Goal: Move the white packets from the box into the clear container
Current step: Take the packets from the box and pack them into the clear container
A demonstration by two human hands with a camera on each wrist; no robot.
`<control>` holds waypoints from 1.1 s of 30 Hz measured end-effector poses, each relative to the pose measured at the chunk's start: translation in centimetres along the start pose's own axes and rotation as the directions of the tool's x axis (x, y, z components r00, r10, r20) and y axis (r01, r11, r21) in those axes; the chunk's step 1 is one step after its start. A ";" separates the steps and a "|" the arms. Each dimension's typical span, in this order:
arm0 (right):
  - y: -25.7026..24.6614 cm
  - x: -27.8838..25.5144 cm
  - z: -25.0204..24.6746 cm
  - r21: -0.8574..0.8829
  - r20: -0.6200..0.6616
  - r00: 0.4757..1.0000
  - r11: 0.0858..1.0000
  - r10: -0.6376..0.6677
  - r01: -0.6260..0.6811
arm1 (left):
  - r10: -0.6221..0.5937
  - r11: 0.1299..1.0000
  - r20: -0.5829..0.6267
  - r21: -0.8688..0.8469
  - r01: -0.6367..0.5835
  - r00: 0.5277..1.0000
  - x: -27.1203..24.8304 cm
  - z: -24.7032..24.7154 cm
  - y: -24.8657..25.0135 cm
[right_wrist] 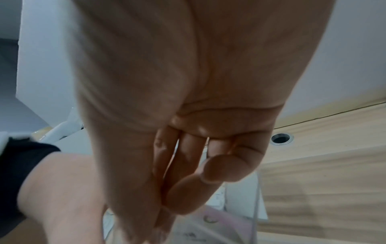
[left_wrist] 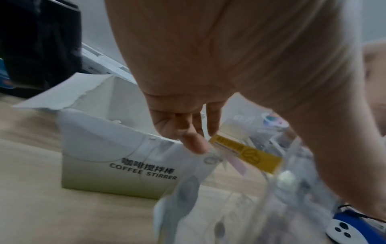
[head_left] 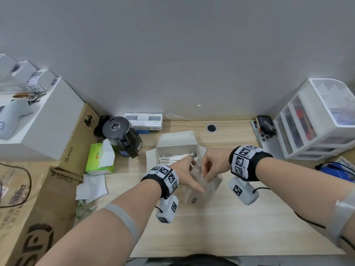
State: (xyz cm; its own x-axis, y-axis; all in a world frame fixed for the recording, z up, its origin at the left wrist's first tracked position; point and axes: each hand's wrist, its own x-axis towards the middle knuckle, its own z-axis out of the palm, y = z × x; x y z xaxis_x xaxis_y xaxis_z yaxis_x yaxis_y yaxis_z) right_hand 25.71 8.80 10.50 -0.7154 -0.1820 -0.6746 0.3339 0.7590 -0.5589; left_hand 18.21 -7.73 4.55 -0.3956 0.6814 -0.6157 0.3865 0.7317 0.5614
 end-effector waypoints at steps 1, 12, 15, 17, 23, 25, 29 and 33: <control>-0.3 0.2 -0.1 0.017 0.017 1.000 1.000 -0.015 0.014 | -0.011 1.000 0.000 -0.018 0.011 1.000 -0.4 -0.2 -0.3; -5.4 5.8 -1.6 0.098 -0.108 0.994 0.995 0.005 0.006 | -0.128 0.991 -0.003 -0.035 0.128 0.992 -4.4 -3.2 -5.7; -5.3 8.8 -0.8 -0.125 -0.193 0.981 0.991 0.022 -0.047 | -0.190 0.980 -0.036 -0.061 0.187 0.981 -5.3 -2.9 -8.1; -4.8 10.9 0.5 -0.284 -0.143 0.989 0.956 0.040 -0.080 | -0.221 0.973 -0.024 -0.080 0.218 0.975 -5.8 -2.5 -9.4; -2.8 16.1 4.1 -0.561 -0.094 0.992 0.819 0.083 -0.121 | -0.188 0.961 0.002 -0.204 0.184 0.982 -6.6 -1.3 -11.4; -2.5 16.6 4.1 -0.583 -0.118 0.990 0.802 0.077 -0.132 | -0.165 0.961 -0.014 -0.229 0.158 0.986 -6.6 -1.1 -11.4; -2.2 17.7 4.5 -0.621 -0.135 0.988 0.772 0.068 -0.138 | -0.121 0.959 -0.037 -0.264 0.108 0.992 -6.0 -0.8 -11.8; -2.4 18.2 5.1 -0.671 -0.164 0.979 0.713 0.122 -0.201 | -0.105 0.955 -0.032 -0.283 0.092 0.994 -5.3 -0.8 -12.2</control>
State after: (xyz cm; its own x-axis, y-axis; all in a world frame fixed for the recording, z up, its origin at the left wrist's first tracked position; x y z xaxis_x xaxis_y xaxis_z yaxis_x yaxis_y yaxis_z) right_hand 15.00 0.54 -2.90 -0.7604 0.0171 -0.6492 -0.0296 0.9977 0.0609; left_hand 14.90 -20.30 1.44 -0.4609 0.6008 -0.6531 0.0973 0.7657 0.6358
